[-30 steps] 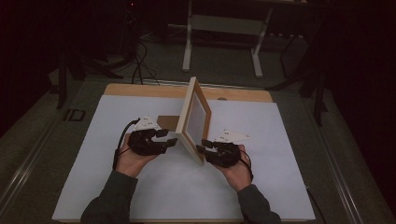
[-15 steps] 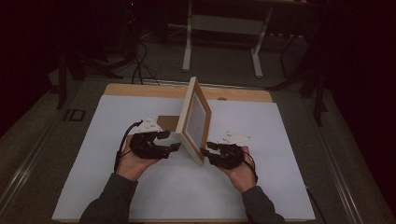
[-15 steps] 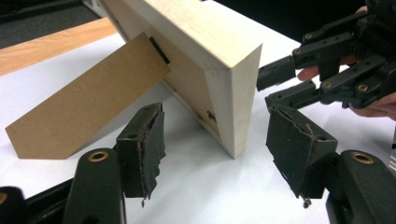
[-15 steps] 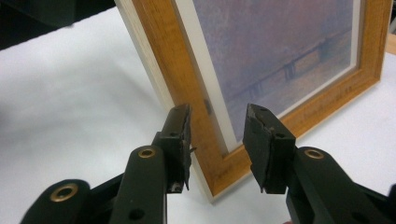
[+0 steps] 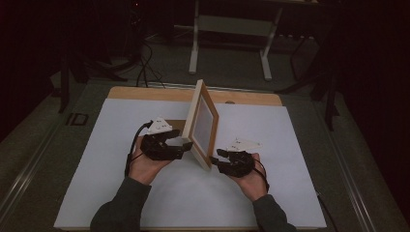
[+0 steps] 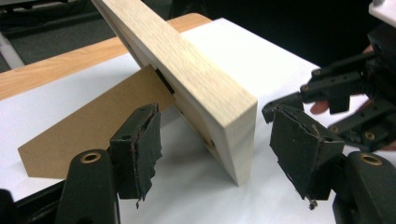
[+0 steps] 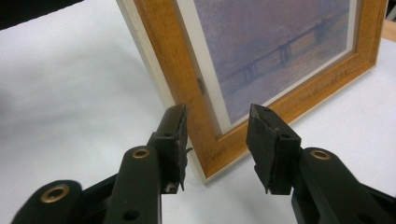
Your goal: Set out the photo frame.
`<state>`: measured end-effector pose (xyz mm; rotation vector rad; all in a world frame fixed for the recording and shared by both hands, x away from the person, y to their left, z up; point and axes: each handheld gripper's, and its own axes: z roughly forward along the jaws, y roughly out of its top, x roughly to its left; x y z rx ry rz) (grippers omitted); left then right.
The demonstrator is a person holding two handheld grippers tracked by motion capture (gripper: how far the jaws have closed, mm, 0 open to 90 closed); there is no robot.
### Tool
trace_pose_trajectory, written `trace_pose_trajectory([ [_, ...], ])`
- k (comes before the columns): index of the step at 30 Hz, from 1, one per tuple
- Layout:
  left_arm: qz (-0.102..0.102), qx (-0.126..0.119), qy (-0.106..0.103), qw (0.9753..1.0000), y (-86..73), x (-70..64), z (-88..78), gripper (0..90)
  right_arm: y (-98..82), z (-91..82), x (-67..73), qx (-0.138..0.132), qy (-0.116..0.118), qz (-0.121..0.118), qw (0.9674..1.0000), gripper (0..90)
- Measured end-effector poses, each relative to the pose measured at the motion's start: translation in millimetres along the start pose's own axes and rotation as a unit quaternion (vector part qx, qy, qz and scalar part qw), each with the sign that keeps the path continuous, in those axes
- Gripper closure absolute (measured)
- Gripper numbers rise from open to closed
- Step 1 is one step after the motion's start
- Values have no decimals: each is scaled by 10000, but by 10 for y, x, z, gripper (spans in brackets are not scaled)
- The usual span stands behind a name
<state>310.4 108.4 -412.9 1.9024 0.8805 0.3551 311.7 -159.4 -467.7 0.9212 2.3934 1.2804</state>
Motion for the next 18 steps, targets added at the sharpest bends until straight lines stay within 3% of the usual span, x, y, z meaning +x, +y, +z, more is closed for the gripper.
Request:
trace_pose_trajectory([
  [18,-333,-98,269,9990,85,-79,224,363,-55,-22,-38,-19,-6,96,10000,561],
])
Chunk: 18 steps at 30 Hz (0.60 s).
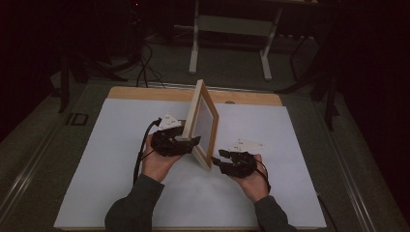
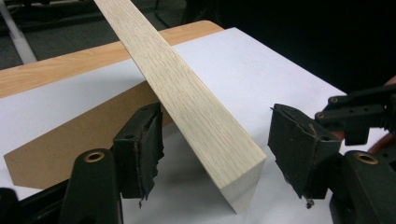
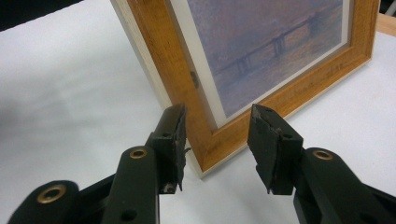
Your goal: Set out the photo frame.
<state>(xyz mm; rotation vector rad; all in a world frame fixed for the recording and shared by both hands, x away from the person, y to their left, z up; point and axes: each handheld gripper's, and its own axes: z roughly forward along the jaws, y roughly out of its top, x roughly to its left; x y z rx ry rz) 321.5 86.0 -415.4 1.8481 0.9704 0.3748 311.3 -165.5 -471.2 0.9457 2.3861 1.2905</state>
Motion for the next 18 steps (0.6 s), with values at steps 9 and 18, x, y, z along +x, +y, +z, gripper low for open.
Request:
trace_pose_trajectory([
  [9,-126,-29,231,9996,6,-24,37,417,-15,0,-10,-1,-4,22,10000,560],
  [18,-249,-64,365,9990,-4,-41,54,460,-33,6,-13,6,5,48,10000,560],
])
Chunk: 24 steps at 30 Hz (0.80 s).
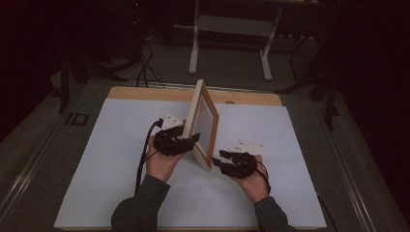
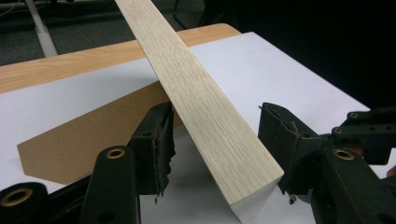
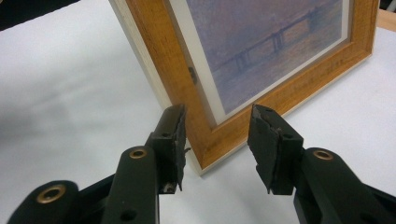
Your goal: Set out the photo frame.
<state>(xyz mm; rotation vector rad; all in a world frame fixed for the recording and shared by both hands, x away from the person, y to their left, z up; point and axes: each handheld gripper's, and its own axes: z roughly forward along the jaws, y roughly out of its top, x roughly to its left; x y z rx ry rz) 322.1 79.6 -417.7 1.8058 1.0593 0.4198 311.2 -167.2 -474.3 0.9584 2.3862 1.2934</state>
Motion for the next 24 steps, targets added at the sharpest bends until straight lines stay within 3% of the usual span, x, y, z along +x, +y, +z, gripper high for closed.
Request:
trace_pose_trajectory([
  [24,-190,-58,356,9992,1,-47,-10,544,-14,-4,-13,-13,-8,16,10000,559],
])
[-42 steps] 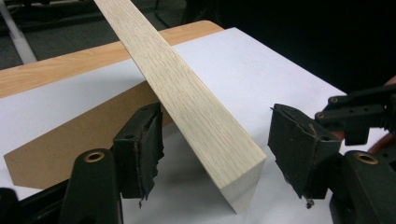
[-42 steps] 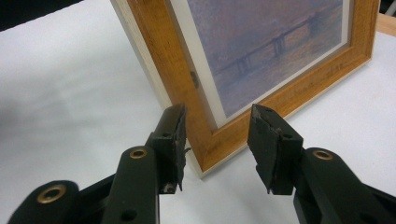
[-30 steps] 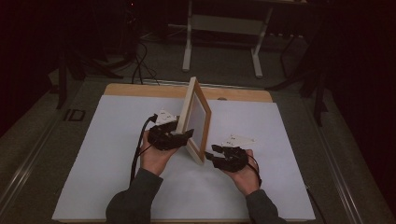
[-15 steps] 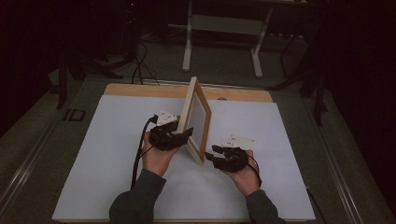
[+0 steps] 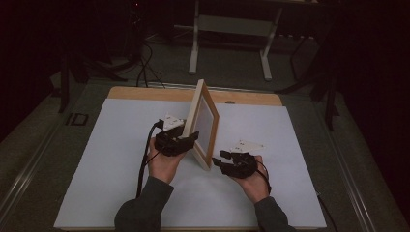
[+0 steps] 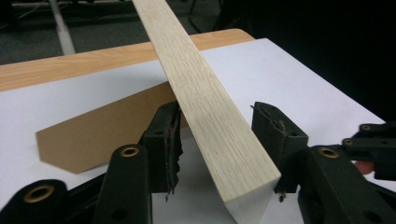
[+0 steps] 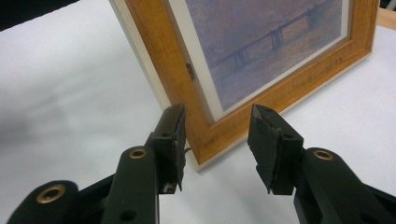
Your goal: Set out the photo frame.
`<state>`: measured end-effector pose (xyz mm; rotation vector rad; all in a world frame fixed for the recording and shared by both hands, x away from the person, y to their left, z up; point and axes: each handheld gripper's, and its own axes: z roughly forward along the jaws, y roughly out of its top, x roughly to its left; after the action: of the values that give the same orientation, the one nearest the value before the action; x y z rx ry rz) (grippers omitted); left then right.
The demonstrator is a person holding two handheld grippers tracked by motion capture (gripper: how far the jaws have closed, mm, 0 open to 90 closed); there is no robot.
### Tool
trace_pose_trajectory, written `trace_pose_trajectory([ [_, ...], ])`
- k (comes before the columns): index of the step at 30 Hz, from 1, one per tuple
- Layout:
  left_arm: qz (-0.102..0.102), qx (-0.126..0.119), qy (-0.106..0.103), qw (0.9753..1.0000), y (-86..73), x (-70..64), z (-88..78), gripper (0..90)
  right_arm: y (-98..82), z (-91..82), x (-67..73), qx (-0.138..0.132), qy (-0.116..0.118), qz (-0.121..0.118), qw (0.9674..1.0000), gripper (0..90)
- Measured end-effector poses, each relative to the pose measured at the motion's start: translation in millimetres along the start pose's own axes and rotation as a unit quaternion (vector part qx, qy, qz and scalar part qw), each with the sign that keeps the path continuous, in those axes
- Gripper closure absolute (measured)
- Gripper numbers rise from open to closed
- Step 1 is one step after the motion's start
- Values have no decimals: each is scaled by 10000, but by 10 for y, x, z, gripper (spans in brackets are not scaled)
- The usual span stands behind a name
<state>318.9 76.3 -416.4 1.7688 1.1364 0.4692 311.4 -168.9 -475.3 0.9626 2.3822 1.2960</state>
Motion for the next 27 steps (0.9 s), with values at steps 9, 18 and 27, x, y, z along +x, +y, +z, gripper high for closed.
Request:
trace_pose_trajectory([
  [9,-127,-21,96,9999,3,61,-17,591,-5,4,-7,11,-3,12,10000,559],
  [18,-280,-83,166,9994,3,136,-31,634,-8,-6,-16,17,-13,13,10000,558],
  [27,-336,-70,122,9993,11,211,-44,662,-11,-15,-26,11,-20,21,10000,558],
])
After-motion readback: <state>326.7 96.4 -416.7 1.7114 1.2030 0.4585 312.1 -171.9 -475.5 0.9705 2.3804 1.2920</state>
